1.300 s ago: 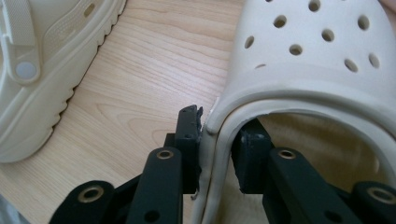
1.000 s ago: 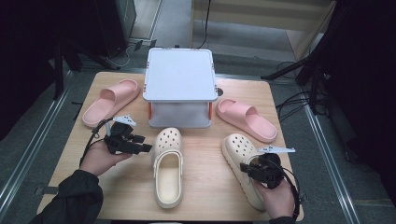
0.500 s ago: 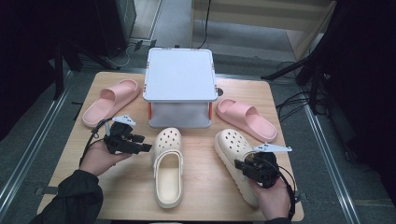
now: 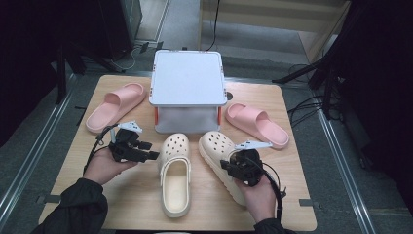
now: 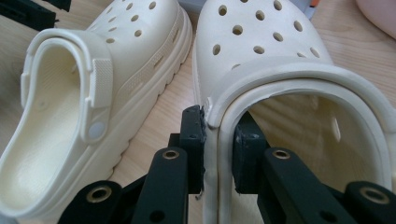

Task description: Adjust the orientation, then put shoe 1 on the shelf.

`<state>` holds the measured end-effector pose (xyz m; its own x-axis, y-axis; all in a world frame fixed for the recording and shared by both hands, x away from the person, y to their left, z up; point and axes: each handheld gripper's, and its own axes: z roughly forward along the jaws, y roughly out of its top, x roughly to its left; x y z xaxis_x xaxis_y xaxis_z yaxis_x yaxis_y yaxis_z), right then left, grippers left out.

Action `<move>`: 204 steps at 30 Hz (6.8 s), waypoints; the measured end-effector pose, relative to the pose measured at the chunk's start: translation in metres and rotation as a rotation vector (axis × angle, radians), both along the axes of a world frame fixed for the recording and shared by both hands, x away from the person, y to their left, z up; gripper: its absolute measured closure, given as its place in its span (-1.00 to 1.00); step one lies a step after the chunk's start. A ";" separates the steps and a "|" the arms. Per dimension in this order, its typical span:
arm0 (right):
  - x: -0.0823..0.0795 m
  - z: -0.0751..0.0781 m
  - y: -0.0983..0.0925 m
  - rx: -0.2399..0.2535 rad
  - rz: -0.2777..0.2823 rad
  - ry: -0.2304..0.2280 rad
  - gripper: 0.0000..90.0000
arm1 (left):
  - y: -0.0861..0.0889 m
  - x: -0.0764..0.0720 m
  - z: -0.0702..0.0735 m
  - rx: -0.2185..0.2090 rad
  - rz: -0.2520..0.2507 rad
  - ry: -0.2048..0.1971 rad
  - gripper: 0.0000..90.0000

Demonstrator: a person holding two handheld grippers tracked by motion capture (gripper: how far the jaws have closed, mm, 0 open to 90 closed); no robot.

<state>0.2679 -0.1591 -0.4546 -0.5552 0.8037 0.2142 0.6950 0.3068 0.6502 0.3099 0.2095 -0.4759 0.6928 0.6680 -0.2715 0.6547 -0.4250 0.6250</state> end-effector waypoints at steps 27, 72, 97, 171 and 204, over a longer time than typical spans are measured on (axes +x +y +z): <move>0.015 -0.017 0.038 -0.064 0.094 -0.044 0.56 | 0.008 -0.012 -0.003 0.010 0.016 -0.035 -0.03; 0.047 -0.029 -0.042 -0.009 0.106 0.010 0.76 | -0.005 -0.015 -0.024 0.070 -0.084 0.023 0.40; 0.027 -0.031 -0.024 0.013 0.168 0.040 0.74 | -0.019 -0.018 -0.023 0.062 -0.143 0.051 0.48; -0.014 -0.031 0.064 0.097 0.176 -0.072 -0.25 | -0.012 0.090 0.112 0.001 0.020 -0.159 0.69; -0.002 -0.043 0.081 0.004 0.098 -0.062 0.37 | -0.026 0.118 0.106 0.095 0.008 -0.162 0.80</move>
<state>0.2661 -0.0783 -0.4971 -0.6435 0.7440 0.1801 0.6203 0.3690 0.6921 0.4275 0.1839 -0.3701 0.7167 0.6912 -0.0924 0.5523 -0.4818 0.6803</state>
